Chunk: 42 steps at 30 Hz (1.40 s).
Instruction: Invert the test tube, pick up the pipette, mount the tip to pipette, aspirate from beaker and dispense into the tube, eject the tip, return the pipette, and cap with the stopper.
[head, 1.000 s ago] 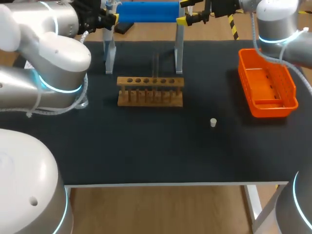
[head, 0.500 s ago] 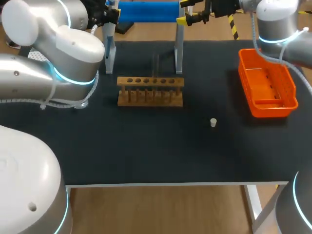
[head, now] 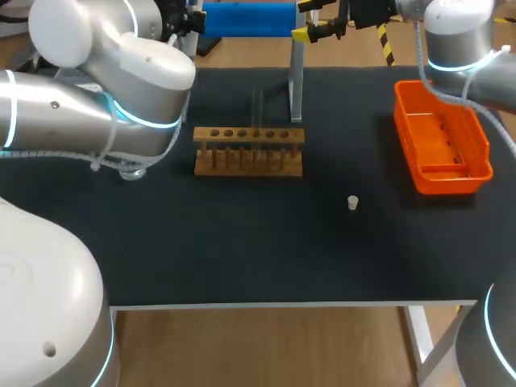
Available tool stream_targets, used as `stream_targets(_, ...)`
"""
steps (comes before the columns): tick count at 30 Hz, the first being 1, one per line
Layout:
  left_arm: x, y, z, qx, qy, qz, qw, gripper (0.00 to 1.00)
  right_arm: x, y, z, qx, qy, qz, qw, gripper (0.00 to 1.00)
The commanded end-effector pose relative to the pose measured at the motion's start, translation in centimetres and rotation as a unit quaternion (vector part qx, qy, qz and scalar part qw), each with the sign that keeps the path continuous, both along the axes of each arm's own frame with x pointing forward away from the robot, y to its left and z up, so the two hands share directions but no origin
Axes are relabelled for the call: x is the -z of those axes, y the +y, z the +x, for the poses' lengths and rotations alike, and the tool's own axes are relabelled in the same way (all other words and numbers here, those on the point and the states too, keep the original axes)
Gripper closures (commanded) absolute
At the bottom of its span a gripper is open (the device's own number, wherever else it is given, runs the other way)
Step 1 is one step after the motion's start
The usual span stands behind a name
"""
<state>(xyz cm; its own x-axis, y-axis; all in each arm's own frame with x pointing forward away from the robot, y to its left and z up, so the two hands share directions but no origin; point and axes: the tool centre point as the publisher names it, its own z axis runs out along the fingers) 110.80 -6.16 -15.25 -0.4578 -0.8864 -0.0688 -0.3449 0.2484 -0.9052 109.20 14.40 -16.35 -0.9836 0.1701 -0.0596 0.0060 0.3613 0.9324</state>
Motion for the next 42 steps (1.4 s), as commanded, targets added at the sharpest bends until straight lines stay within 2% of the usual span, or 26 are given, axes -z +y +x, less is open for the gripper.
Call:
stream_targets(1, -0.1, -0.5, 0.8, -0.011, 0.011, 0.009, 1.0, 1.0, -0.1, -0.1, 0.1, -0.002, 0.001, -0.001, 1.0, 0.0)
stream_targets(32, 0.8, -0.6, 4.7, -0.068, 0.034, 0.019, 0.997, 1.0, -0.1, -0.1, 0.1, -0.002, 0.001, -0.001, 1.0, 0.0)
stream_targets(42, 1.6, -0.5, 5.0, -0.092, 0.056, 0.032, 0.994, 1.0, -0.1, -0.1, 0.1, -0.002, 0.001, -0.001, 1.0, 0.0)
